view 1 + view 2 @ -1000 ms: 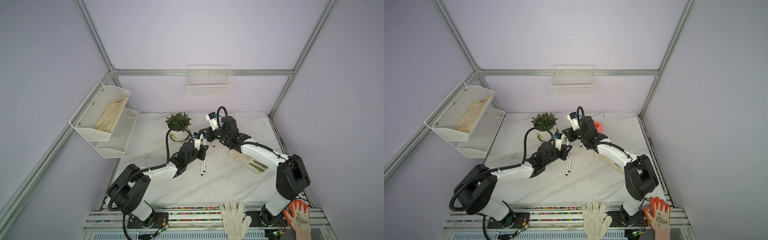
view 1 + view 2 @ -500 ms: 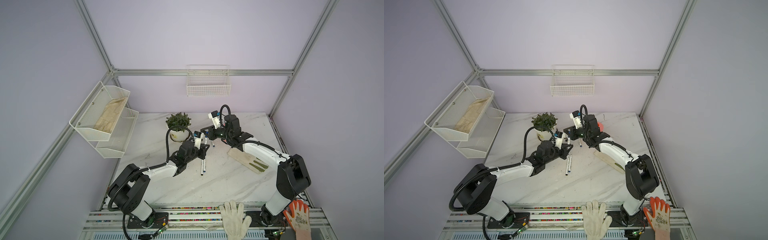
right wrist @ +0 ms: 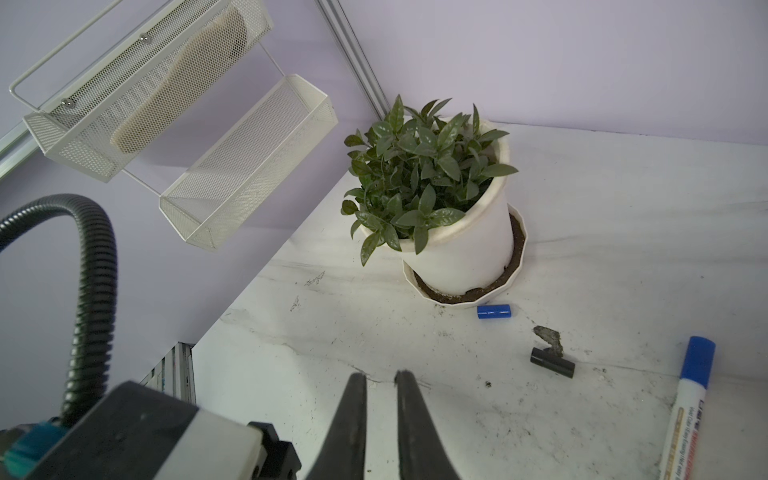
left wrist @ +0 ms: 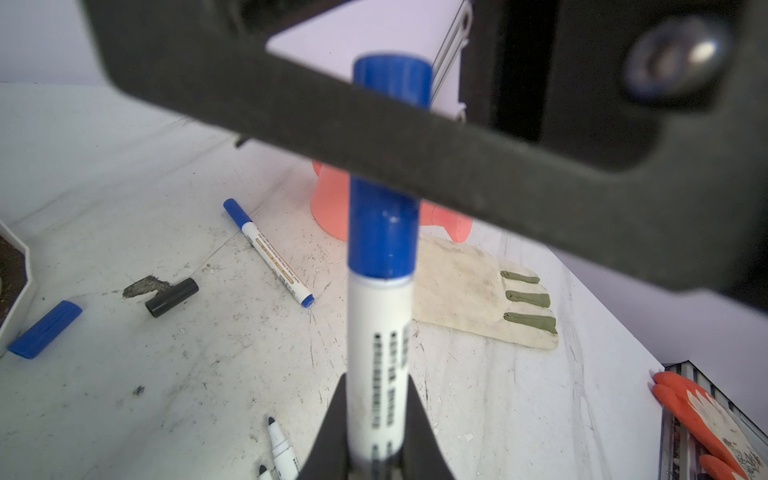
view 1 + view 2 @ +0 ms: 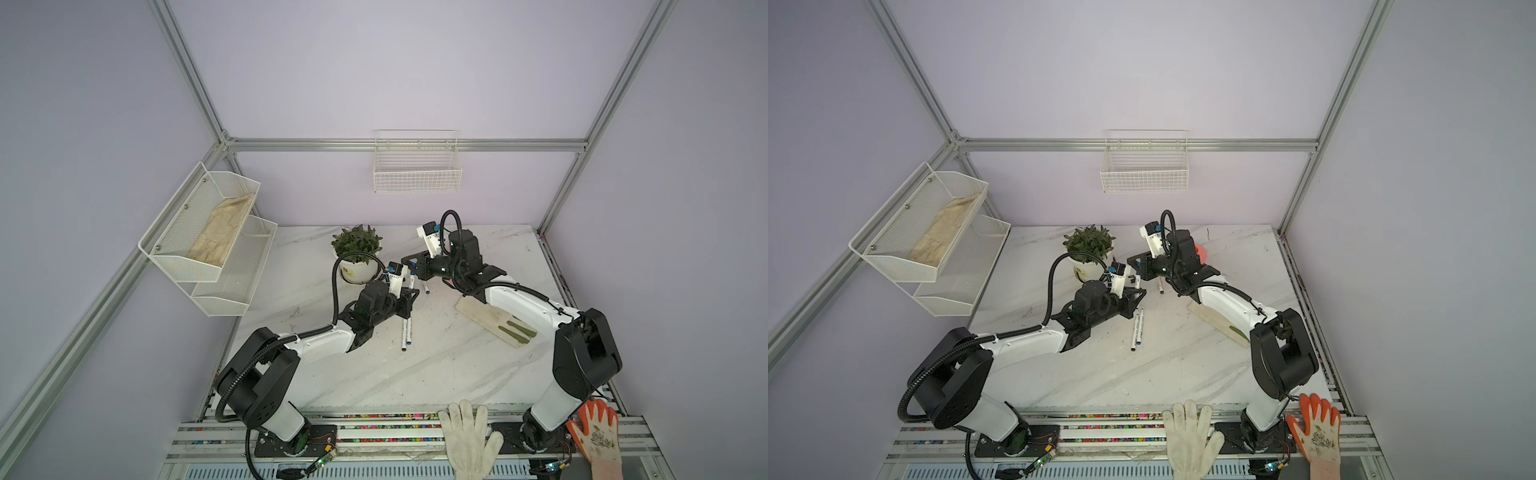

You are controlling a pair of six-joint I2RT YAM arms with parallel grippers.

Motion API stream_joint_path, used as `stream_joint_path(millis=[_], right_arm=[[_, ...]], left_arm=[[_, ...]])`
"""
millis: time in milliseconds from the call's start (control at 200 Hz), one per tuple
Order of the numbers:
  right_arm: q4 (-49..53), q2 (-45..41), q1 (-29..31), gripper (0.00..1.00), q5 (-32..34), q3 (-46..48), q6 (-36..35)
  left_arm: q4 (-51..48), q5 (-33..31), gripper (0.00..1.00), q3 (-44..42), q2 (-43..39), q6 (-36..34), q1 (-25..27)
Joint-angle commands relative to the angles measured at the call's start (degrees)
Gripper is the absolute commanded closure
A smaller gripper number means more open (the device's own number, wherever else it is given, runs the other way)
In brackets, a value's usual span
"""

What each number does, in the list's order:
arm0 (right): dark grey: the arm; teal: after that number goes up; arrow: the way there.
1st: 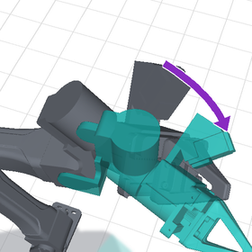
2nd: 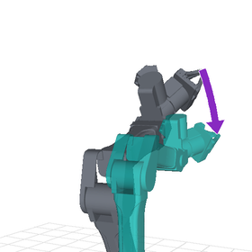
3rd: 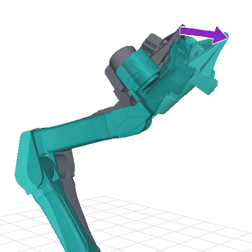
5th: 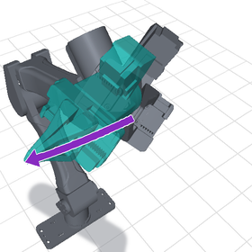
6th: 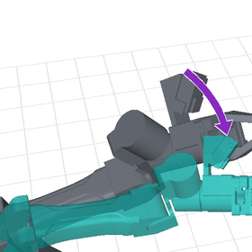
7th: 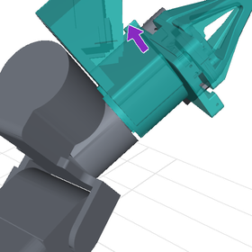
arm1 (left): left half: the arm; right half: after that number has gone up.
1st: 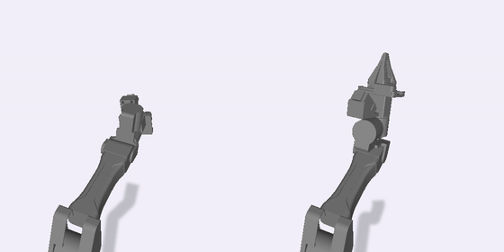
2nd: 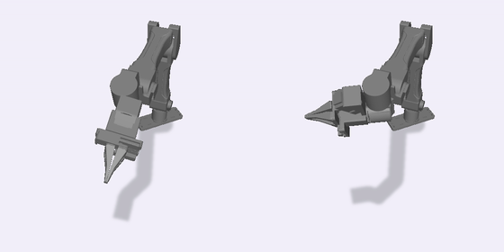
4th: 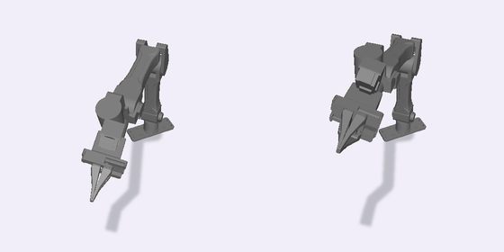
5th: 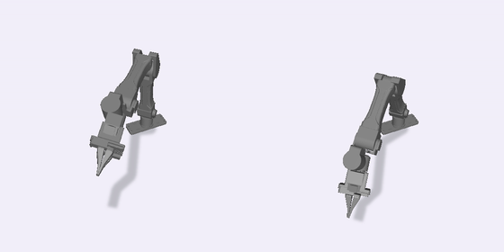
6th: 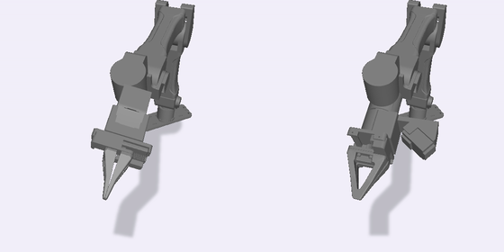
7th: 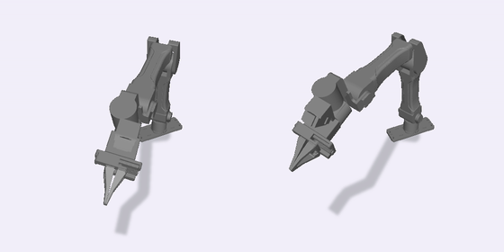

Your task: Insert the pens into the pen caps

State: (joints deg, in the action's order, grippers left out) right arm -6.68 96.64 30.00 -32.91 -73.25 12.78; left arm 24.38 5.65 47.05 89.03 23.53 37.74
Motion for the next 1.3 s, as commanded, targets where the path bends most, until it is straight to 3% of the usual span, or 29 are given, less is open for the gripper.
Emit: stream_joint_path(millis=[0, 175, 345, 470, 635, 800, 940, 1045, 1295], right_arm=[[9.46, -0.89, -1.63, 1.0, -2.16, 1.29, -0.65], [12.34, -0.43, -1.19, 1.0, -1.27, 1.28, -1.67], [17.57, 0.46, 1.68, 1.0, -0.45, 1.86, -4.61], [23.33, 2.51, 2.35, 1.0, -2.36, 1.07, -6.63], [22.99, 3.1, -0.13, 1.0, -5.06, 1.5, -4.86], [21.27, 3.64, -3.1, 1.0, -8.3, 0.58, -2.96], [25.22, 4.84, -1.44, 1.0, -5.8, -0.4, -5.5], [27.77, 5.41, 0.47, 1.0, -3.99, -0.14, -7.46], [25.85, 5.12, -1.75, 1.0, -8.74, 1.52, -5.11]], left_arm=[[8.05, -14.4, 1.0, 7.54, -3.4, 5.04, -4.36], [8.6, -17.45, 1.0, 5.17, -5.15, 6.31, -4.76], [12.37, -16.92, 1.0, 6.97, -5.02, 6.06, -8.28], [14.26, -18.23, 1.0, 11.21, -3.63, 2.69, -10.27], [14.41, -20.69, 1.0, 14.82, -3.08, -3.64, -10.32], [13.51, -19.17, 1.0, 11.95, -4.28, -0.76, -10.24], [13.44, -19.83, 1.0, 8.65, -4.66, 4.44, -10.58], [13.19, -21.08, 1.0, 8.15, -4.51, 4.64, -10.69], [11.3, -24.83, 1.0, 9.13, -5.01, 2.42, -11.3]])
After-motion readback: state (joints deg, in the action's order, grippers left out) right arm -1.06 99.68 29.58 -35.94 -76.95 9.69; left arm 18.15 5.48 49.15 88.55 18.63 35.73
